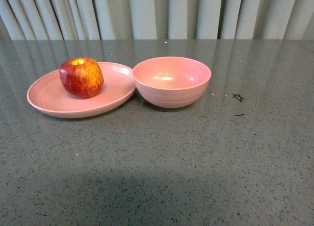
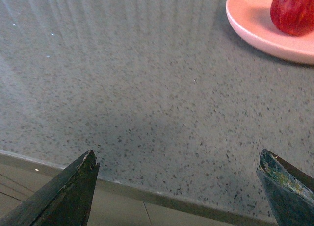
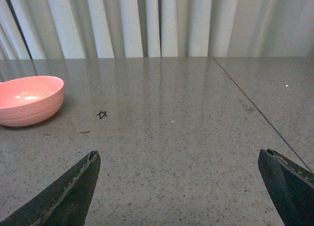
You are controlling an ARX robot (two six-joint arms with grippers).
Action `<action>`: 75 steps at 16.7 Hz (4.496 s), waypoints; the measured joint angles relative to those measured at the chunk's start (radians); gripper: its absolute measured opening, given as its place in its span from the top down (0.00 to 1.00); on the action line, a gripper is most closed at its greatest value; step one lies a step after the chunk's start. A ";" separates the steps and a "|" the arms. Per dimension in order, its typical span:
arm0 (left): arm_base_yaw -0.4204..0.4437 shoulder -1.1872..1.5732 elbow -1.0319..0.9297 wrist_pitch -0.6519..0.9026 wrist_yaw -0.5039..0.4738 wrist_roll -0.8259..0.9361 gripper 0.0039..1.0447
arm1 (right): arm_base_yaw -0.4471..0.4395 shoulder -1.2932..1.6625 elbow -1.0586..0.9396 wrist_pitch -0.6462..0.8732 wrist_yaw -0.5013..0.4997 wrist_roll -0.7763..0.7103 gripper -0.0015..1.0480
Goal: Move apple from plate to bowl
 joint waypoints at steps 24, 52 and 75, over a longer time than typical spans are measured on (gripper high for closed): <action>-0.029 1.487 0.945 0.431 0.455 0.136 0.06 | 0.001 0.000 0.000 0.001 -0.001 0.000 0.06; -0.131 1.521 1.220 0.195 0.446 0.194 0.33 | 0.001 0.000 0.000 0.001 -0.001 0.000 0.06; -0.332 1.727 1.320 0.148 0.444 0.195 0.34 | 0.001 0.000 0.000 0.001 -0.001 0.000 0.06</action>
